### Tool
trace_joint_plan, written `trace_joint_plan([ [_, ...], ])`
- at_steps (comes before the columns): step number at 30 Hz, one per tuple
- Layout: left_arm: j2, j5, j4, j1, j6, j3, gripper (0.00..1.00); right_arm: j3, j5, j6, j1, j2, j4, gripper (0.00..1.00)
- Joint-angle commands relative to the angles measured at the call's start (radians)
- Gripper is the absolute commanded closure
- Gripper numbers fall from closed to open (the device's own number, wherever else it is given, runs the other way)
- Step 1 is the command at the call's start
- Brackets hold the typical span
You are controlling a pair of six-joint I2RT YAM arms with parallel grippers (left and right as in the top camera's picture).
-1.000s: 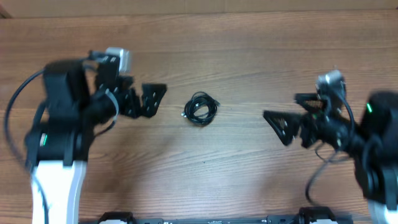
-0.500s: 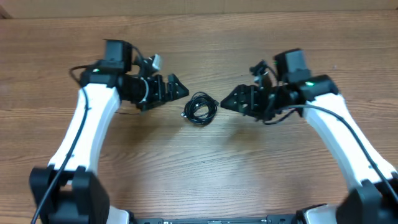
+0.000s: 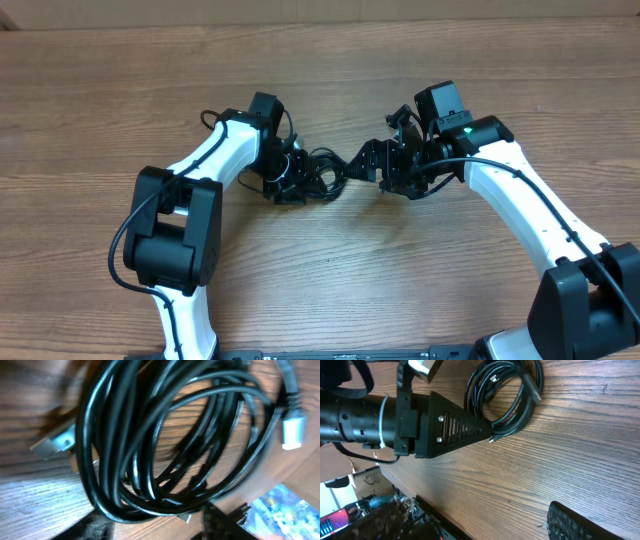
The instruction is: Untangle cables
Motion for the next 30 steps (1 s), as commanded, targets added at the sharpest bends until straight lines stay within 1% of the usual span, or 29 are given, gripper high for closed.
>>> trace_joint_plan([
  [1,0.012,-0.056,0.006,-0.001,-0.035,0.016,0.61,0.016,0.005,0.007,0.004,0.003,-0.002,0.11],
  [2,0.012,-0.058,0.005,0.000,-0.035,0.018,0.64,0.016,0.005,0.007,0.004,0.003,-0.003,0.11],
  [5,0.011,-0.058,-0.025,0.004,-0.034,0.034,0.66,0.016,0.006,0.007,0.004,0.003,-0.006,0.11],
  [6,0.010,-0.061,-0.062,0.007,-0.026,0.056,0.79,0.016,0.011,0.007,0.004,0.003,-0.005,0.11],
  [7,0.010,-0.061,-0.097,0.010,-0.005,0.082,0.96,0.016,0.022,0.007,0.004,0.003,-0.005,0.11],
  [9,0.010,-0.066,-0.200,0.016,0.060,0.159,0.96,0.016,0.037,0.007,0.004,0.003,-0.005,0.10],
  [11,0.010,-0.087,-0.298,0.016,0.082,0.241,0.96,0.016,0.039,0.008,0.004,0.003,0.000,0.10],
  [17,0.010,-0.213,-0.526,0.016,0.066,0.465,0.96,0.016,0.039,0.008,0.004,0.003,-0.001,0.10],
  [19,0.010,-0.251,-0.606,0.016,0.029,0.540,0.96,0.016,0.047,0.038,0.004,0.003,0.005,0.09],
  [20,0.010,-0.239,-0.649,0.016,0.029,0.579,0.96,0.016,0.046,0.070,0.004,0.003,0.019,0.07],
  [22,0.010,-0.240,-0.687,0.016,0.056,0.626,0.96,0.016,0.046,0.105,0.004,0.003,0.059,0.05],
  [25,0.010,-0.241,-0.689,0.016,0.088,0.647,0.96,0.016,0.047,0.108,0.004,0.004,0.105,0.05],
  [27,0.010,-0.245,-0.676,0.016,0.085,0.647,0.96,0.016,0.058,0.162,0.004,0.010,0.128,0.05],
  [28,0.011,-0.255,-0.666,0.016,0.085,0.645,0.94,0.016,0.073,0.188,0.006,0.015,0.132,0.06],
  [29,0.011,-0.280,-0.653,0.015,0.084,0.644,0.85,0.016,0.101,0.210,0.014,0.026,0.137,0.08],
  [30,0.011,-0.338,-0.636,0.015,0.066,0.644,0.68,0.016,0.128,0.220,0.023,0.036,0.143,0.11],
])
